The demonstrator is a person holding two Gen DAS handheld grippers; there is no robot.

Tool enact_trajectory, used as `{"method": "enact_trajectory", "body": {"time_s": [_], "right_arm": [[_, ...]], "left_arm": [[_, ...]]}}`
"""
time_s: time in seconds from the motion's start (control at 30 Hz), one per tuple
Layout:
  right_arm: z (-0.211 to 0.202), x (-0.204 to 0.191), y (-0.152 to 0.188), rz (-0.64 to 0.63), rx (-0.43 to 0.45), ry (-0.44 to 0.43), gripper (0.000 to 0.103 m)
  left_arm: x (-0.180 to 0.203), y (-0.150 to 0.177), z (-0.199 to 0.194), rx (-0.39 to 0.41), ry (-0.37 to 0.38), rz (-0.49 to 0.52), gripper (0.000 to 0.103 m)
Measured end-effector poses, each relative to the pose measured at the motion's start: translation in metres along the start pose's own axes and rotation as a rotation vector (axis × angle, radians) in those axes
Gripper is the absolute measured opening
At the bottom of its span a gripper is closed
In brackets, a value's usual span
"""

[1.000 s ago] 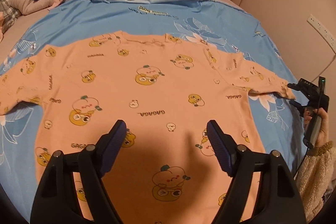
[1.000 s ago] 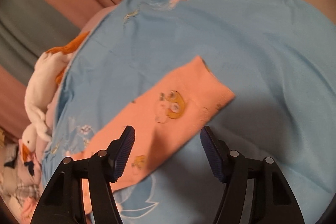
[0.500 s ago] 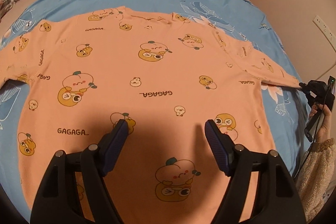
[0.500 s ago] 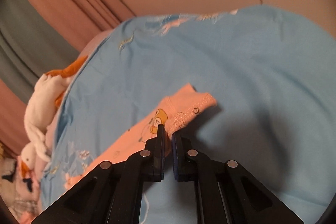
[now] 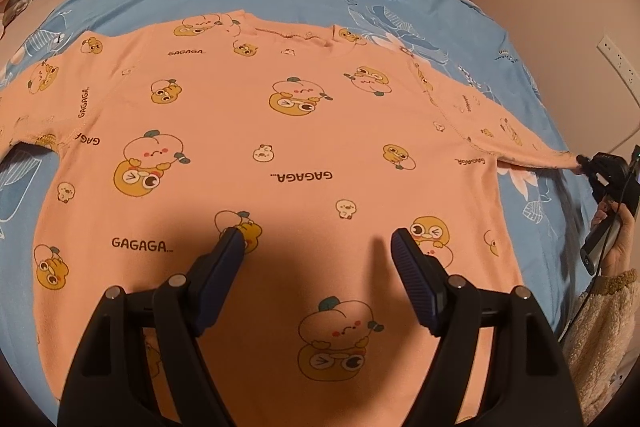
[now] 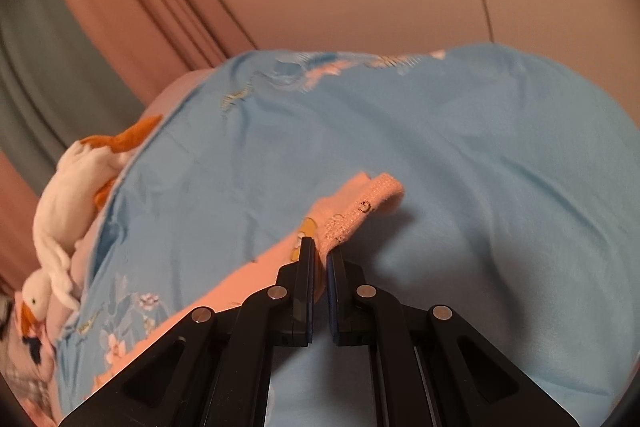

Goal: Fold small clothes
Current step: 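Lift the sleeve with the right tool, fold it across the body, release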

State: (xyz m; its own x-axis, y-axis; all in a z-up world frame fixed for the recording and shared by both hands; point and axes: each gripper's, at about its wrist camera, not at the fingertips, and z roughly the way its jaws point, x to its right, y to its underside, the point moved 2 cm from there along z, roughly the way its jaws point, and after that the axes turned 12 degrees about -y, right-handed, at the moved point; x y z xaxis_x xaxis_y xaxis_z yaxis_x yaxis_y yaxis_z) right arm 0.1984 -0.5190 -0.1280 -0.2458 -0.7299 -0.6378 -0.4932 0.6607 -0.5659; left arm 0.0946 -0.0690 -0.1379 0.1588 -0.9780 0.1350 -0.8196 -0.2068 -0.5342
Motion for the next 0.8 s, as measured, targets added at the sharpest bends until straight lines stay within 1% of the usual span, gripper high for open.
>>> {"method": "enact_trajectory", "body": {"time_s": [0.13, 0.27, 0.37, 0.57, 0.8], "right_arm": [[-0.02, -0.031, -0.005, -0.096, 0.049, -0.124, 0.006], [-0.031, -0.067, 0.0, -0.199, 0.05, -0.268, 0.006], [-0.034, -0.098, 0.01, -0.284, 0.022, -0.336, 0.006], [-0.034, -0.138, 0.034, -0.377, -0.053, -0.427, 0.006], [-0.027, -0.183, 0.074, -0.488, -0.187, -0.546, 0.007]], "left_arm": [[-0.005, -0.003, -0.006, 0.03, -0.012, -0.023, 0.075], [-0.011, -0.007, -0.014, 0.046, -0.018, -0.042, 0.075], [-0.014, -0.008, -0.02, 0.058, -0.021, -0.055, 0.075], [-0.024, -0.01, -0.033, 0.088, -0.028, -0.079, 0.075], [-0.033, -0.011, -0.042, 0.108, -0.042, -0.109, 0.075]]}}
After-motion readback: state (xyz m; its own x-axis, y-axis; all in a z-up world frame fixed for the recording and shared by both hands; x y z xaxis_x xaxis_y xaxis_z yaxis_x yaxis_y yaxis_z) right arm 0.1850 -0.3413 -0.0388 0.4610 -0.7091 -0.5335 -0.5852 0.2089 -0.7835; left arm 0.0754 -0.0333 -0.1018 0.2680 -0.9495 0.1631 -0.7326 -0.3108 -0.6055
